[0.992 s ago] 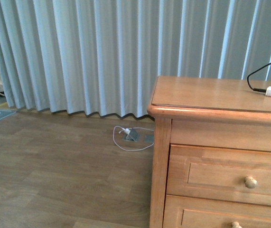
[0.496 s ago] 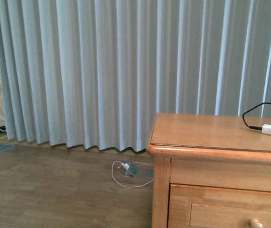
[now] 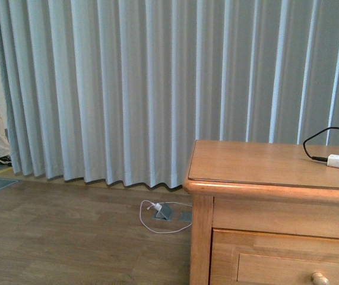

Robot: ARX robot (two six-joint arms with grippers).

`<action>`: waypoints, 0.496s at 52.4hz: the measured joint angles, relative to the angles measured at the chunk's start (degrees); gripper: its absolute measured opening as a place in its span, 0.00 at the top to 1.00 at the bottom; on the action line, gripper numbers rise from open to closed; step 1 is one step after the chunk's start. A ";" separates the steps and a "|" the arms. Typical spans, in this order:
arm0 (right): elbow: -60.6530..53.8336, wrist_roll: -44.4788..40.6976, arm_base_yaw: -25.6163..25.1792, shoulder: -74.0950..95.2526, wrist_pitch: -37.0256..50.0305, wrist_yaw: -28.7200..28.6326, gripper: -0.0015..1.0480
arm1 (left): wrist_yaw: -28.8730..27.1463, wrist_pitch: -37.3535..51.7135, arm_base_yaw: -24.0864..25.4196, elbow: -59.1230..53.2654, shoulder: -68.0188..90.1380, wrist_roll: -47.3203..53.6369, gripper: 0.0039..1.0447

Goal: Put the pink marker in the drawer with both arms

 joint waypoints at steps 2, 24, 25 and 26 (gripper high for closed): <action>-0.31 0.00 0.00 -0.92 -0.63 0.00 0.99 | 0.00 0.00 0.00 0.00 0.00 0.00 0.05; -2.82 -0.04 0.04 -8.59 -5.18 0.02 0.99 | 0.00 0.00 0.00 0.00 0.00 0.00 0.05; -2.82 -0.02 0.04 -8.83 -5.44 0.02 0.99 | 0.00 0.00 0.00 0.00 0.00 0.00 0.05; -2.82 -0.04 0.04 -9.07 -5.70 0.02 0.99 | 0.00 0.00 0.00 0.00 0.00 0.00 0.05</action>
